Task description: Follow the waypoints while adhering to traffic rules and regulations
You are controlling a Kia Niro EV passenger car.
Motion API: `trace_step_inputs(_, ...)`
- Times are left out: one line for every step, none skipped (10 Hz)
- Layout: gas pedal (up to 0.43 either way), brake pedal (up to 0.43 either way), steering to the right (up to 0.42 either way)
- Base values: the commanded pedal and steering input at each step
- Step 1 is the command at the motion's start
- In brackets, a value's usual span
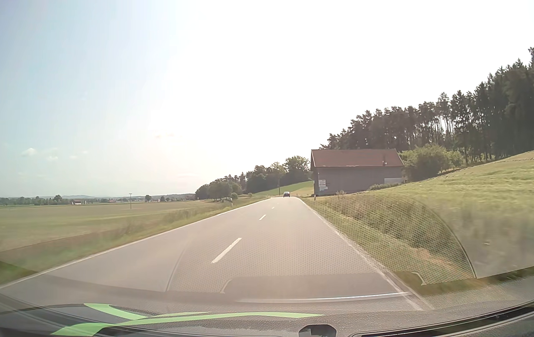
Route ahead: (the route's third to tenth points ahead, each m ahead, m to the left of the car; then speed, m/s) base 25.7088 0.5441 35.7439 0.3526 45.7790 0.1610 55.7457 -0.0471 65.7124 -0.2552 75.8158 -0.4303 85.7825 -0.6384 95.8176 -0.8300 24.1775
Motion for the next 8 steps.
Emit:
trace_step_inputs(0.197, 0.000, -0.003)
trace_step_inputs(0.197, 0.000, -0.003)
trace_step_inputs(0.197, 0.000, -0.003)
trace_step_inputs(0.197, 0.000, -0.003)
trace_step_inputs(0.197, 0.000, -0.003)
trace_step_inputs(0.197, 0.000, -0.003)
trace_step_inputs(0.189, 0.000, -0.003)
trace_step_inputs(0.177, 0.000, -0.003)
